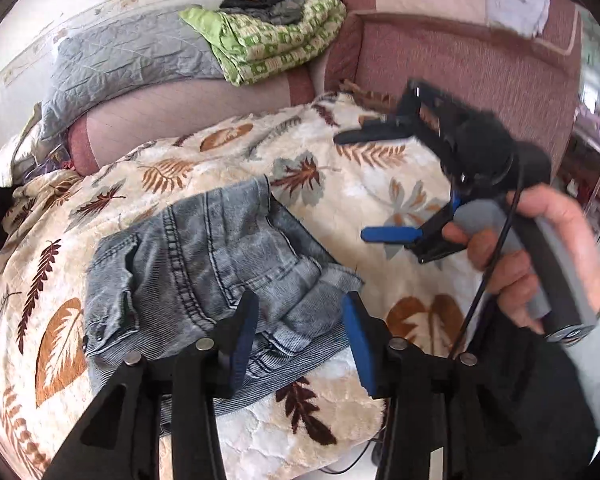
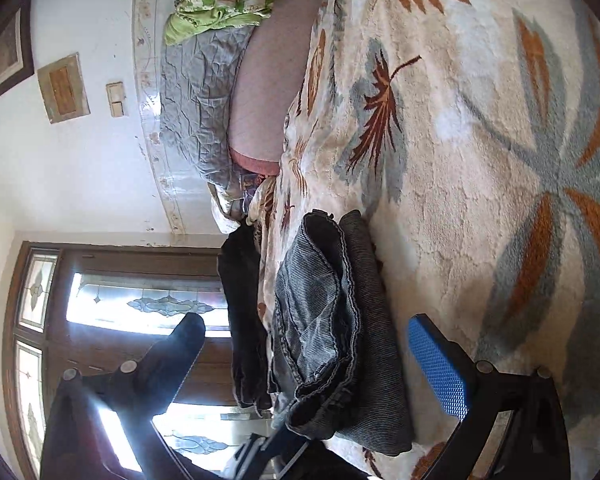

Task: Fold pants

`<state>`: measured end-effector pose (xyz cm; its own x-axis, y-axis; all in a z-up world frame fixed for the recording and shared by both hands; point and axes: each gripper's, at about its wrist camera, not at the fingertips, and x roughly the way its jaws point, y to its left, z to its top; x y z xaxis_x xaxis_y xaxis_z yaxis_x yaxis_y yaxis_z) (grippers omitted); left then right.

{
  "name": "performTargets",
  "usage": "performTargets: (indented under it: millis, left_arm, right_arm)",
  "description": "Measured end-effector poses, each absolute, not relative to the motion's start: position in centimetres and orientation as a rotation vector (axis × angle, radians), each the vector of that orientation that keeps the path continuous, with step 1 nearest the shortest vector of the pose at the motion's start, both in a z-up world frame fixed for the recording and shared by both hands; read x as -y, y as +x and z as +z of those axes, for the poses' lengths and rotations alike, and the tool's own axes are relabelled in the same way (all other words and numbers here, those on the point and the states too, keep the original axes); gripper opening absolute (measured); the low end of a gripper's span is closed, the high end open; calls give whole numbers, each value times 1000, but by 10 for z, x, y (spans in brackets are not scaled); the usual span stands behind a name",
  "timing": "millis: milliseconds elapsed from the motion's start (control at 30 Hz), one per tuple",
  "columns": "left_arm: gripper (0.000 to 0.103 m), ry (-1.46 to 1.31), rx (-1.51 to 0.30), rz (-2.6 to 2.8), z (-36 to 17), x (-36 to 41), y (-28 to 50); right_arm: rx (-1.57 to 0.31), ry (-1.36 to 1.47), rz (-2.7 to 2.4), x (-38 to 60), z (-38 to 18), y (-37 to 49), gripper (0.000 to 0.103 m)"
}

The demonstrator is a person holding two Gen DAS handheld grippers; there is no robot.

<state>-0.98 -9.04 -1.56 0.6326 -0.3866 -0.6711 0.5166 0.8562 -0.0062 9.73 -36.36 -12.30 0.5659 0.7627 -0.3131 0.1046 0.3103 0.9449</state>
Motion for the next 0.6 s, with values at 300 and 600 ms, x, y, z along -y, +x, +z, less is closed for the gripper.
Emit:
performTargets:
  millis: [300,600]
  left_arm:
    - [56,-39,-743,-174,-16,-28,23]
    - [56,-108,-822,-202,-54,-38,37]
  right_arm:
    - [-930,1051,673,326,-84,67,102]
    - [-992,1092,722,292,-80,66,102]
